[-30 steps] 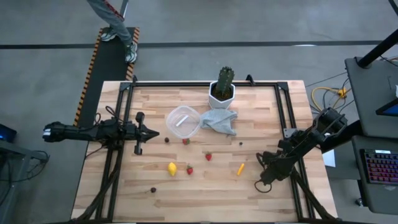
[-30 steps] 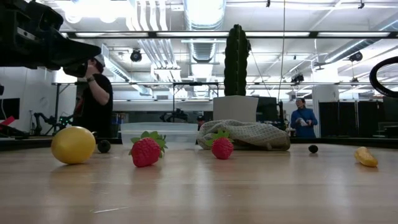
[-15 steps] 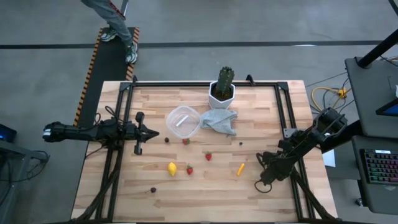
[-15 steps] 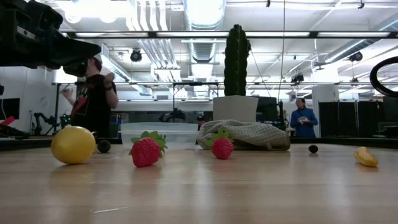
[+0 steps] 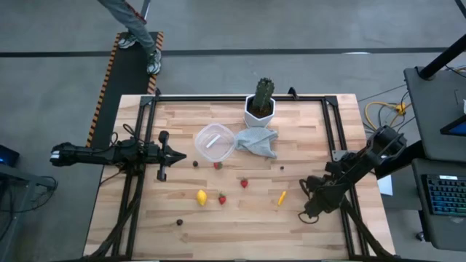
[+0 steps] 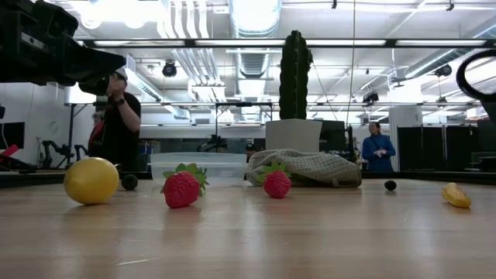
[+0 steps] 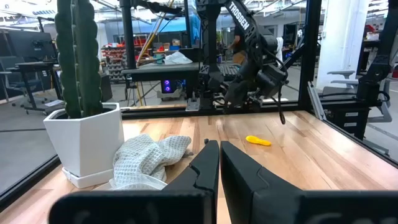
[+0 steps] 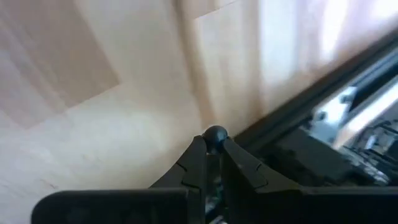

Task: Pick and placing Produce into tupperware
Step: Put the bottom blueberry into the transparent bin

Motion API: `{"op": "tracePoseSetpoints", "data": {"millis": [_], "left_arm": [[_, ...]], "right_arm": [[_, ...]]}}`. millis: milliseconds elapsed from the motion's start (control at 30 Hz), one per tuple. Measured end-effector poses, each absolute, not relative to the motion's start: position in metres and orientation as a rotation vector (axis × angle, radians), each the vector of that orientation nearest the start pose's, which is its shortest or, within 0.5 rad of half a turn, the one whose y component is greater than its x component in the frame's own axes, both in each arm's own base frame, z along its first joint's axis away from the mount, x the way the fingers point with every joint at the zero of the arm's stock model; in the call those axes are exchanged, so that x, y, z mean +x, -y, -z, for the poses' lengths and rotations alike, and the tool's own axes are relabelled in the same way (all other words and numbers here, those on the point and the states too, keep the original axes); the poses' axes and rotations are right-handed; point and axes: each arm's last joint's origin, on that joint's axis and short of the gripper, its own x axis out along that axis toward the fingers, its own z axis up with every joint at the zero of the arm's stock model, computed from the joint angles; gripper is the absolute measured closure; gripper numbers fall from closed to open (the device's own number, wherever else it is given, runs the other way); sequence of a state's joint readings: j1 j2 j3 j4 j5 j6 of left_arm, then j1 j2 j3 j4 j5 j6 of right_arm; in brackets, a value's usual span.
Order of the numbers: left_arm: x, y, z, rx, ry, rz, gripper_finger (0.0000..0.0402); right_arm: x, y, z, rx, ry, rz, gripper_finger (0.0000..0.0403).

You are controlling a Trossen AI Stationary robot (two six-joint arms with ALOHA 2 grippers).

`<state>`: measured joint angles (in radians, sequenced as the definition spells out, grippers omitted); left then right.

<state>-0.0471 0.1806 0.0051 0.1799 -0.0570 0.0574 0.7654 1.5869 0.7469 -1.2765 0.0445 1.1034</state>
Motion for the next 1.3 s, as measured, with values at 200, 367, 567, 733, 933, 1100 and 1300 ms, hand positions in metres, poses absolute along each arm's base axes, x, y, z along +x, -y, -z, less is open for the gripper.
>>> {"op": "tracePoseSetpoints", "data": {"millis": [200, 367, 567, 733, 933, 1100, 1300], "left_arm": [[0.109, 0.004, -0.168, 0.057, 0.006, -0.010, 0.0402], [0.109, 0.004, -0.171, 0.056, 0.037, -0.010, 0.0402], [0.108, 0.003, -0.172, 0.055, 0.052, -0.011, 0.0402], [0.108, 0.003, -0.172, 0.055, 0.052, -0.011, 0.0402], [0.108, 0.004, -0.172, 0.054, 0.053, -0.010, 0.0402], [0.108, 0.004, -0.172, 0.054, 0.053, -0.008, 0.0402], [0.108, 0.004, -0.173, 0.054, 0.064, -0.009, 0.0402]], "right_arm": [[0.144, -0.132, -0.158, -0.104, -1.689, 0.655, 0.0377], [0.159, -0.134, -0.172, -0.080, -1.550, 0.678, 0.0377], [0.183, -0.132, -0.193, -0.077, -1.351, 0.711, 0.0378], [0.204, -0.129, -0.213, -0.101, -1.197, 0.721, 0.0378], [0.223, -0.123, -0.235, -0.138, -1.101, 0.712, 0.0377], [0.230, -0.118, -0.243, -0.142, -1.090, 0.711, 0.0376], [0.234, -0.116, -0.245, -0.156, -1.040, 0.727, 0.0376]]}}
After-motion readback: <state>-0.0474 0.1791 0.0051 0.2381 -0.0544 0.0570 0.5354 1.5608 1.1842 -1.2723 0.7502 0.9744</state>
